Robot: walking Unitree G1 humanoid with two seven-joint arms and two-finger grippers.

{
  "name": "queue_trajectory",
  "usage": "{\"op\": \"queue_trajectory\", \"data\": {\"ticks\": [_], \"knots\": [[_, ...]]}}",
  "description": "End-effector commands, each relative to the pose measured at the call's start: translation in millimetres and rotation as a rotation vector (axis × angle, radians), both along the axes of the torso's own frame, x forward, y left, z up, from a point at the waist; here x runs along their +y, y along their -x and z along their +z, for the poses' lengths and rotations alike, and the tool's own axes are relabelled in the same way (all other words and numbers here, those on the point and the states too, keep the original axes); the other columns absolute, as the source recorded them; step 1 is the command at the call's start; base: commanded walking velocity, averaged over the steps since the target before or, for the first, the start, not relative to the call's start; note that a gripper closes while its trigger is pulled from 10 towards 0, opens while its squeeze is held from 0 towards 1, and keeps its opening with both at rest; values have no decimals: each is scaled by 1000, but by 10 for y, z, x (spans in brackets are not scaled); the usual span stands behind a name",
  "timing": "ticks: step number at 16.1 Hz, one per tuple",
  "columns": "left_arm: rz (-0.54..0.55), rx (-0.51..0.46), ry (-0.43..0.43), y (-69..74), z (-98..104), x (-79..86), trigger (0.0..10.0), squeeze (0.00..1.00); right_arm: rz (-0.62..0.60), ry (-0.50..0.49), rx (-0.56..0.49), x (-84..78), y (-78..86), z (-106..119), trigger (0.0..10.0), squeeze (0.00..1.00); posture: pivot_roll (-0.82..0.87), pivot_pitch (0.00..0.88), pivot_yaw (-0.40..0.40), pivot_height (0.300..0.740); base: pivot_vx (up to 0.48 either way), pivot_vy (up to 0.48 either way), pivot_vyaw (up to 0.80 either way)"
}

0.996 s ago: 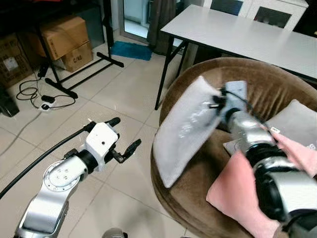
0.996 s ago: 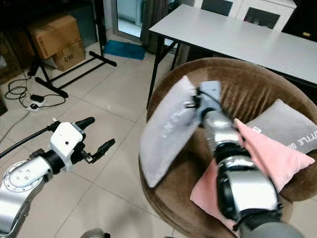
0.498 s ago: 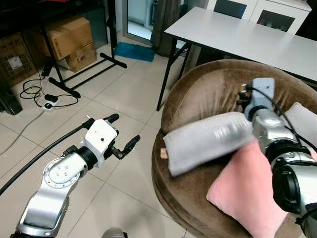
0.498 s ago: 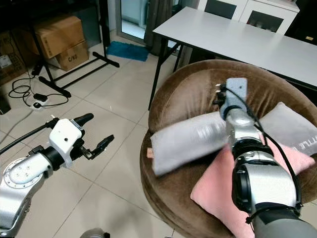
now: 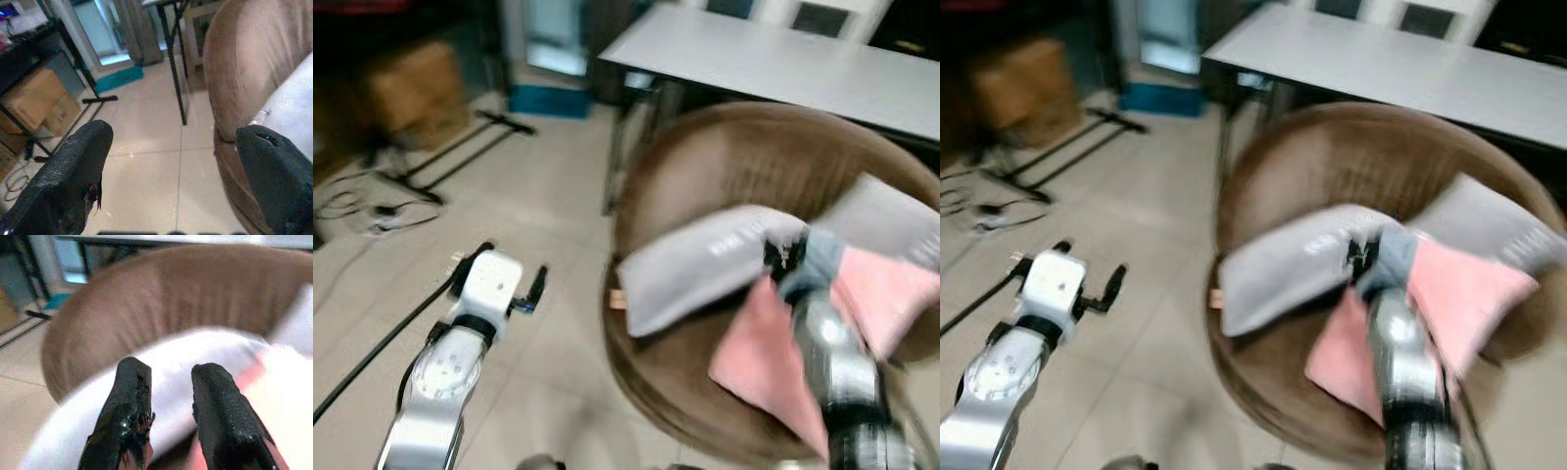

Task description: Move the pillow to the sofa from floor

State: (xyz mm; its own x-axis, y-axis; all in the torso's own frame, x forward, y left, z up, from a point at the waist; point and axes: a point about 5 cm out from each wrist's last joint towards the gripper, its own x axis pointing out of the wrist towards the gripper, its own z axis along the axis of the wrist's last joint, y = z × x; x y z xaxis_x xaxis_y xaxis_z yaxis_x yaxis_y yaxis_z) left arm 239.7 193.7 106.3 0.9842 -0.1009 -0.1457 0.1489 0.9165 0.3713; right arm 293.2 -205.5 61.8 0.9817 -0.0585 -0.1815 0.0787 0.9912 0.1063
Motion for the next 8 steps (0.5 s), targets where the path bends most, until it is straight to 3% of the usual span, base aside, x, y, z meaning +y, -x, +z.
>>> {"op": "queue_trajectory", "data": {"ticks": [1, 3, 5, 8], "knots": [[14, -28, 3, 2, 20, -7, 10000, 184, -39, -15, -49, 79, 25, 141, 10000, 0, 24, 0, -72, 740, 0, 0, -781], [6, -39, 32, -18, 49, -28, 10000, 173, -95, -25, -34, 197, 98, 111, 10000, 0, 17, 0, -61, 740, 0, 0, -788], [-18, -43, 37, -61, 41, -56, 10000, 176, -109, -11, -31, 275, 68, 241, 10000, 0, -15, 0, -36, 740, 0, 0, -781], [-57, -47, 40, -169, 21, -94, 10000, 188, -155, 44, -11, 280, 161, 319, 10000, 0, -78, 0, 22, 740, 0, 0, -785]]}}
